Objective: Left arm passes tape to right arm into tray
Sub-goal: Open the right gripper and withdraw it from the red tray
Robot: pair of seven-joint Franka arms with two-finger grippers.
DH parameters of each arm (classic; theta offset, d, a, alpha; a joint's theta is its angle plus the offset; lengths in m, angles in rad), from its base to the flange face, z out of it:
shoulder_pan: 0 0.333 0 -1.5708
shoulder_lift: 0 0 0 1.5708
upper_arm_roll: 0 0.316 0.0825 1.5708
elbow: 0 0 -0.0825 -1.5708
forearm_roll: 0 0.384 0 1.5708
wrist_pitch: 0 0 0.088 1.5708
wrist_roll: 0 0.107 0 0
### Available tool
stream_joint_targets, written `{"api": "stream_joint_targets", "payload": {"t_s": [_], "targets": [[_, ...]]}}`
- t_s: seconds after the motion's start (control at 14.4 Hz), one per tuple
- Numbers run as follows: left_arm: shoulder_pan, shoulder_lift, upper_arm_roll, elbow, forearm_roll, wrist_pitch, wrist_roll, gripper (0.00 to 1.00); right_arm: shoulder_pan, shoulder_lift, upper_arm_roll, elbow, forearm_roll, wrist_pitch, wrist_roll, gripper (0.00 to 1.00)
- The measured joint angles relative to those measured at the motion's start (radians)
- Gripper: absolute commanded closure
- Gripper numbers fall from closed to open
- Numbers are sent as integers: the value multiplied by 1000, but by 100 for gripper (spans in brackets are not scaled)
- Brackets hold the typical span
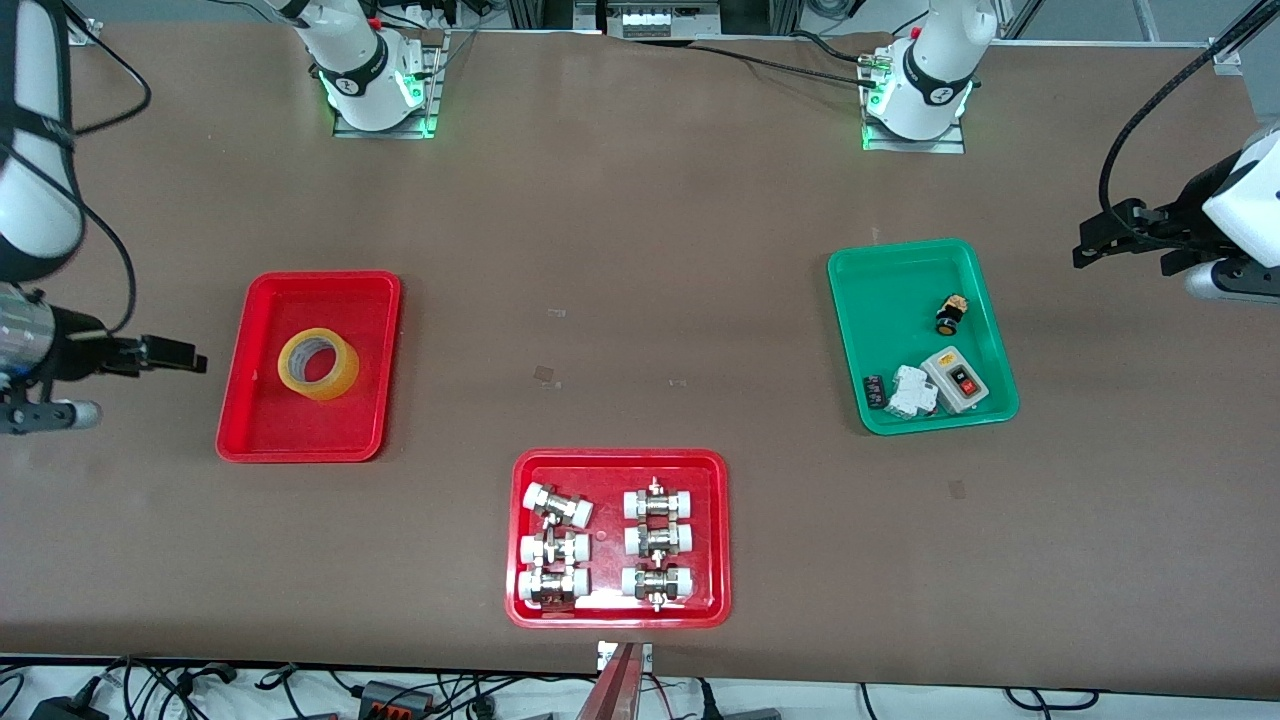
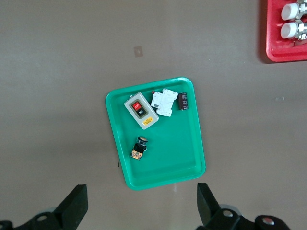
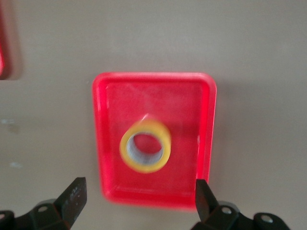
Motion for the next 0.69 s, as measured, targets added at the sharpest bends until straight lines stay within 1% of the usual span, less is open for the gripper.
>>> {"api": "stream_joint_targets", "payload": {"t_s": [0.14, 0.28, 0.35, 0.49, 0.69], "targets": [[1, 0, 1, 3, 0, 0, -5, 0, 10, -21, 0, 94, -2, -99, 30, 0], [2, 0, 1, 4, 0, 0, -8, 0, 10, -27, -3, 159, -23, -125, 39, 0], [2, 0, 1, 4, 0, 0, -8, 0, 10, -27, -5, 173, -45, -124, 44, 0], [2, 0, 1, 5, 0, 0, -9, 0, 10, -22, -6, 177, -83, -74, 47, 0], [3, 0, 2, 5, 0, 0, -10, 0, 16, -12, -6, 177, -94, 30, 48, 0]]}}
